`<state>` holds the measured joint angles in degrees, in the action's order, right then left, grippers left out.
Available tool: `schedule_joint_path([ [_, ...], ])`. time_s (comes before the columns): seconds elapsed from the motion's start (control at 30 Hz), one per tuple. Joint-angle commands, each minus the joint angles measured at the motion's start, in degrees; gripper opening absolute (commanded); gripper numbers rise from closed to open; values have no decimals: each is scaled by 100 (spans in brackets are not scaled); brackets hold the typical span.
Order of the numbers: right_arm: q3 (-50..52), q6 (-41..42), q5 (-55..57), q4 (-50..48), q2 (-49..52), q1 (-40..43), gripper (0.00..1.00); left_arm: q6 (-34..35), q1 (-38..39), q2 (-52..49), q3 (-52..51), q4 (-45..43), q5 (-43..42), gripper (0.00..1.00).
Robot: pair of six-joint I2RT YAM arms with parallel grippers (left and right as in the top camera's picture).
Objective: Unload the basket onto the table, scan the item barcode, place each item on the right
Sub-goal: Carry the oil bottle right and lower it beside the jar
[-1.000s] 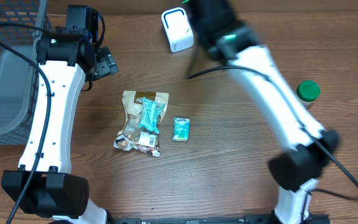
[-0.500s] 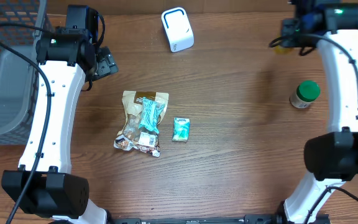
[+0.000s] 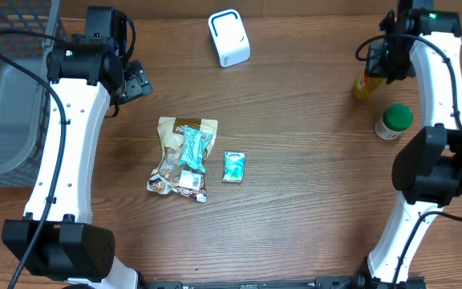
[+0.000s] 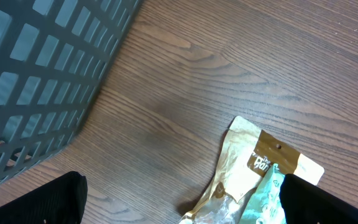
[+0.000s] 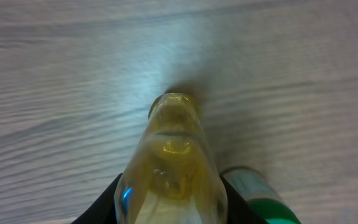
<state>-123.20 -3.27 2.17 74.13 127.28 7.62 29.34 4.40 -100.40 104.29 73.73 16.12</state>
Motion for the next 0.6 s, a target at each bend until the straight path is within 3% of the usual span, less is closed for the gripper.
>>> schedule_joint_path([
  [0.0, -50, 422, 839, 199, -48, 31, 5, -107, 11, 76, 107, -7, 79, 100],
  [0.4, -50, 940, 1237, 1580, -48, 66, 5, -107, 11, 76, 107, -7, 79, 100],
  [0.57, -50, 994, 1211, 1333, -50, 68, 5, -107, 11, 76, 107, -7, 79, 100],
])
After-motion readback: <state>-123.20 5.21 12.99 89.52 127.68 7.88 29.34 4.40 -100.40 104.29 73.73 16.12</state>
